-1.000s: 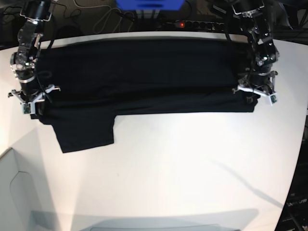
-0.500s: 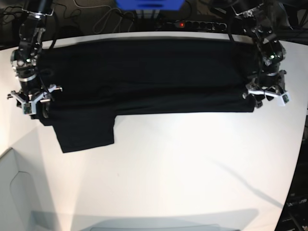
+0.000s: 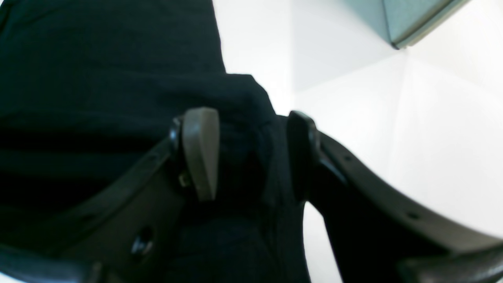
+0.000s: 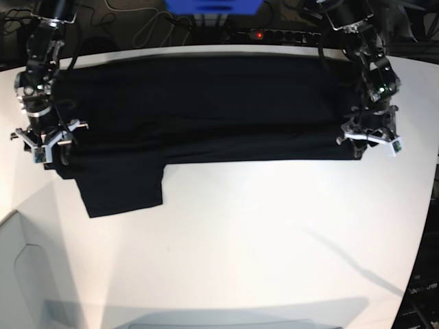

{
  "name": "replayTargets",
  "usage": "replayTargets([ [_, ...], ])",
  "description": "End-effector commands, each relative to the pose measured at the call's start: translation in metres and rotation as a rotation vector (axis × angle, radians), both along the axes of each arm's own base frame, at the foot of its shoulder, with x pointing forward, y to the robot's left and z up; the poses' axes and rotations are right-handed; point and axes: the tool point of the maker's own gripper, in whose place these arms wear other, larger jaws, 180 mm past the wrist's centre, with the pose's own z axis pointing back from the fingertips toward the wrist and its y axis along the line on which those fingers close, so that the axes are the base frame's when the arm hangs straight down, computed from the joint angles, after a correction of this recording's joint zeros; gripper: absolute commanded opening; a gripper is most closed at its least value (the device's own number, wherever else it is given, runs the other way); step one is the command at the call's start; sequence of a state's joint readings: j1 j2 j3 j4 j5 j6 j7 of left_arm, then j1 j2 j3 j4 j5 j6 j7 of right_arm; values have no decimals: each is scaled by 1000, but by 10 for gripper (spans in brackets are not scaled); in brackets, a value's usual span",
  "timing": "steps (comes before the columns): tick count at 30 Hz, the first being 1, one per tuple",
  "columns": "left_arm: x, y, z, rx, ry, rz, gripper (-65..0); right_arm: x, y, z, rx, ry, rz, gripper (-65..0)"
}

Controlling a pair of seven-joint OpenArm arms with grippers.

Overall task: Fold the T-shirt properly
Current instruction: 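Release and regrasp the folded edge with both grippers, then lift the folded edge with both grippers and fold it over again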

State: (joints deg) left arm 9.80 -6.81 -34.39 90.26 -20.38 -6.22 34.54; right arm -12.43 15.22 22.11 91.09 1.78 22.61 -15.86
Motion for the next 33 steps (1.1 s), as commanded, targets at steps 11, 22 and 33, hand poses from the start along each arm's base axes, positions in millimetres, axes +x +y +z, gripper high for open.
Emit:
replayTargets([
  [11,10,6,16,24,-53,0,-650,21,-6,30,-24,-97,0,-360],
  [22,18,-1,64,91,-164,-31,-649,56,-15,78,-33,-215,-6,-323],
  [33,20,-5,80,111,-199,-44,-649,107,16,36,-37,120,129,-277],
])
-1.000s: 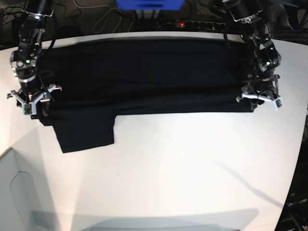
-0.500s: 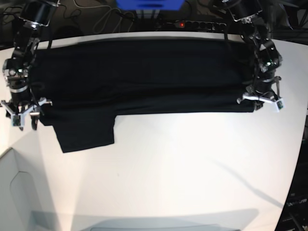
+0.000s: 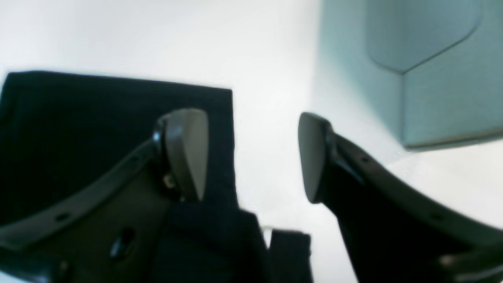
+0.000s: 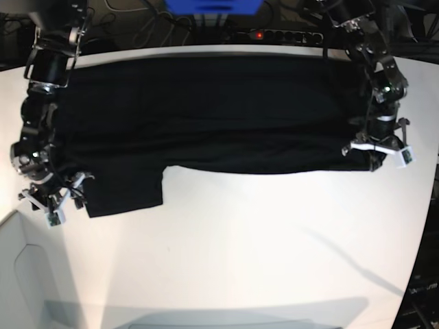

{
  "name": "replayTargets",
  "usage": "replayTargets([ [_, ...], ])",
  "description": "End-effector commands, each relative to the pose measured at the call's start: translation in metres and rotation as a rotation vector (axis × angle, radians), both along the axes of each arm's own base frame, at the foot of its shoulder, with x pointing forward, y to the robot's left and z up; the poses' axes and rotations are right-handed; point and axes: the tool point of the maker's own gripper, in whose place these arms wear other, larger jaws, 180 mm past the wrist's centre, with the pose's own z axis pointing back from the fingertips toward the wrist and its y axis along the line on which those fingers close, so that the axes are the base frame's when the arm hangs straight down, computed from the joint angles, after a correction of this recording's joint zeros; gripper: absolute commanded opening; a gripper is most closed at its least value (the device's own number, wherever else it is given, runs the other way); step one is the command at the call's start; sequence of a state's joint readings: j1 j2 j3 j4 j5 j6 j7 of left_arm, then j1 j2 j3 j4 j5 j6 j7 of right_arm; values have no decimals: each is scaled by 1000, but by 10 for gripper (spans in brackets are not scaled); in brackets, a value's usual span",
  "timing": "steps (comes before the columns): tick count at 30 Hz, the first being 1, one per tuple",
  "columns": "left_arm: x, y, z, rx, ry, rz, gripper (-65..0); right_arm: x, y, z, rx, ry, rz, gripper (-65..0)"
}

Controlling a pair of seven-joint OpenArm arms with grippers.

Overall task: Fold the T-shirt properly
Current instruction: 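Lift the folded edge with both grippers and fold it over again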

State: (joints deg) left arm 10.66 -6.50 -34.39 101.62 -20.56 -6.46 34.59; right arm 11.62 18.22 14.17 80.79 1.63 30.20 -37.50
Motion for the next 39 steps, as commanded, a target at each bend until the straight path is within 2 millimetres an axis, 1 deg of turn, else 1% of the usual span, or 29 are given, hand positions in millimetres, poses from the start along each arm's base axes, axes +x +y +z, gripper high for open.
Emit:
replayTargets([
  [1,5,4,14,22,-45,2,-649,12,-5,15,-5,-37,-1,-277],
  [6,5,5,14,23,-45,5,-649,9,-11,-19,41,71,-37,-277],
  [9,5,5,14,23,-45,5,-649,6,-11,-35,69,118,-50,-276],
  [13,5,4,14,22,-44,3,-649,5,-10,-45,89,143,-57,-275],
  [14,5,4,14,22,-44,3,-649,5,-6,-47,98,146,-55,-275],
  [20,4,5,14,22,-44,6,-649,4,-1,-50,109,153,-54,-275],
  [22,4,5,14,22,-44,6,-649,1,7,-61,133,179,-54,-275],
  [24,4,5,14,22,-44,6,-649,-4,7,-72,146,206,-61,-276],
  [27,4,5,14,22,-44,6,-649,-4,7,-78,160,226,-68,-277],
  [30,4,5,13,22,-42,6,-649,-4,7,-79,159,234,-68,-284],
  [31,4,5,13,22,-42,6,-649,-4,7,-79,159,234,-68,-300],
  [33,4,5,13,22,-42,6,-649,-4,7,-79,159,234,-68,-373],
  [37,4,5,13,22,-42,6,-649,-4,7,-78,159,231,-67,-609],
  [38,4,5,13,24,-42,6,-649,-4,7,-78,159,231,-67,-650],
  [39,4,6,13,24,-42,7,-649,-4,7,-78,159,231,-67,-650],
])
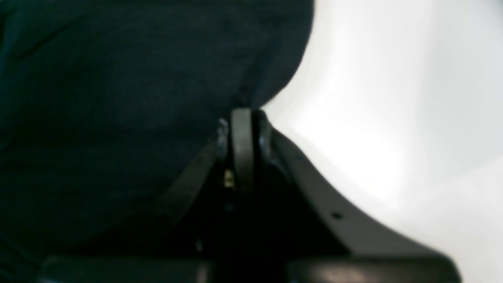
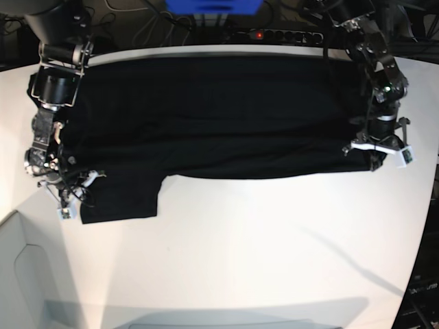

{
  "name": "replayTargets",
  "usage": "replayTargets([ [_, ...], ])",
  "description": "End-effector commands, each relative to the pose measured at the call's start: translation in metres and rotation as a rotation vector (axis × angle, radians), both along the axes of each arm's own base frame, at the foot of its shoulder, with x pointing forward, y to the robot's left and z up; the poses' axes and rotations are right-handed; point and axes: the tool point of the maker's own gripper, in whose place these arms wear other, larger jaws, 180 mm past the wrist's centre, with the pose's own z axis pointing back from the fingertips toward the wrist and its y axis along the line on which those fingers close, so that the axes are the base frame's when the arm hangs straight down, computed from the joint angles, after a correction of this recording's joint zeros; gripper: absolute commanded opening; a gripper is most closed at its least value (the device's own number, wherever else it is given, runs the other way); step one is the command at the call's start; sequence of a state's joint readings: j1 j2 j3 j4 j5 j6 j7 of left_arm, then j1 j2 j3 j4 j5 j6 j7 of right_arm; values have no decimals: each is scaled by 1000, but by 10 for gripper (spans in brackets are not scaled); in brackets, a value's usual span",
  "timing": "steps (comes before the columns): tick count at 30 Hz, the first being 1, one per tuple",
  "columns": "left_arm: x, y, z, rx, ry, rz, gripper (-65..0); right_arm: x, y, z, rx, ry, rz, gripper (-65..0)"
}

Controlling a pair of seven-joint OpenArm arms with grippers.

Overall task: Fold the T-shirt properly
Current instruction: 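Lift the folded edge with both grippers and fold it over again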

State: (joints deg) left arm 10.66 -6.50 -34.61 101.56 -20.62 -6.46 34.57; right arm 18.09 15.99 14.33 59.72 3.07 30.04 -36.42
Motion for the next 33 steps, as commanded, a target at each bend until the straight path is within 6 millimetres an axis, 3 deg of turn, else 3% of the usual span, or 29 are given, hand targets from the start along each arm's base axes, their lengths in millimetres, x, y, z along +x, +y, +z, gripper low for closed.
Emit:
replayTargets([
  [1,4,5,13,26,-41,4,-649,-1,-4,1,-26,28,8,-650],
  [5,4,5,13,27,-40,4,-649,9,-12,31,-71,-57,17,-650],
  [10,4,4,14,25,-43,3,-649,6,-5,80,-157,-200,64,-650],
  [17,1,4,14,29,-39,1,-649,-20,15,132,-253,-349,134,-650],
  [19,-2,4,11,31,-32,1,-649,-33,9,142,-273,-375,114,-650],
  [25,-9,4,6,33,-13,0,-649,-58,2,148,-270,-391,64,-650],
  [33,-19,-5,31,86,-48,-29,-649,-100,2,139,-290,-347,62,-650],
])
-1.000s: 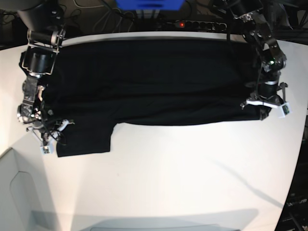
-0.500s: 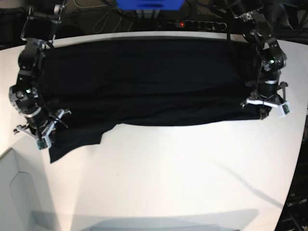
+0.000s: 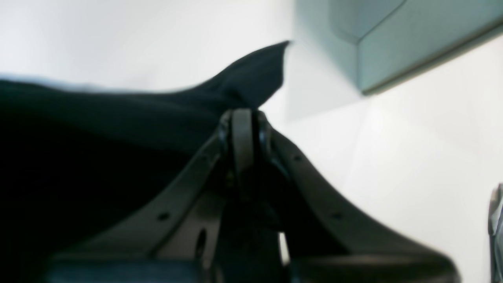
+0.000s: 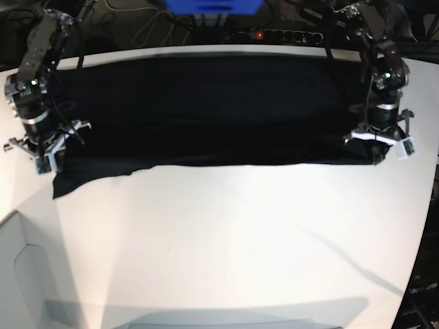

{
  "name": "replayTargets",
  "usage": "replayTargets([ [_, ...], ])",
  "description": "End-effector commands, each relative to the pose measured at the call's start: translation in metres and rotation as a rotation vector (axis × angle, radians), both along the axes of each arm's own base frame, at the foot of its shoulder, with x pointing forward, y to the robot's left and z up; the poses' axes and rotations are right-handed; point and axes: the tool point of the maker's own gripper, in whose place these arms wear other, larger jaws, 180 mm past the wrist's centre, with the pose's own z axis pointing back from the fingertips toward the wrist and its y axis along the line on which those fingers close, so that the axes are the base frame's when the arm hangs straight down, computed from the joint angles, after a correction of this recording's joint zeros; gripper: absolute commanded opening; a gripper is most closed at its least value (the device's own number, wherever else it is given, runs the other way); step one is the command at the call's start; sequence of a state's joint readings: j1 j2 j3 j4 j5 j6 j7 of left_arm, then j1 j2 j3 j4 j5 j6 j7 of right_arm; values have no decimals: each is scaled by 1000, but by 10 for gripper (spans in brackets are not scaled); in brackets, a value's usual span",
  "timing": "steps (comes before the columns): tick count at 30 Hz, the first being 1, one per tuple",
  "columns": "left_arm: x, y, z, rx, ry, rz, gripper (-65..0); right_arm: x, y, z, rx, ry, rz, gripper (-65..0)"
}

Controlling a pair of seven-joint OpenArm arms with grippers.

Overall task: Fold the T-shirt properly
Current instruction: 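Lift the folded edge with both grippers and fold it over again, then pull the folded strip with both grippers toward the arms and smooth it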

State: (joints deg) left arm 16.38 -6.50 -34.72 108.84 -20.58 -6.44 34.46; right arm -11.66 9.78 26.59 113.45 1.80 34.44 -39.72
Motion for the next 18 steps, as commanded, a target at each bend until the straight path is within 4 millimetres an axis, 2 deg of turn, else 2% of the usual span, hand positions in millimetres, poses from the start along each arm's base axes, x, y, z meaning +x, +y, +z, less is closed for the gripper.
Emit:
replayTargets([
  [1,-1,1,13,30,-35,-7,-649,0,0,11,-15,-34,20,-650],
  [8,-24,1,-5,34,38,-10,-649,-39,-2,-22,-11,88,14,-650],
  [13,-33,1,-13,33,69,-9,-649,-56,-15,-28,-17,120,-33,-650],
  [18,-34,2,-15,38,78,-8,-649,-73,-17,-38,-21,169,-37,-650],
])
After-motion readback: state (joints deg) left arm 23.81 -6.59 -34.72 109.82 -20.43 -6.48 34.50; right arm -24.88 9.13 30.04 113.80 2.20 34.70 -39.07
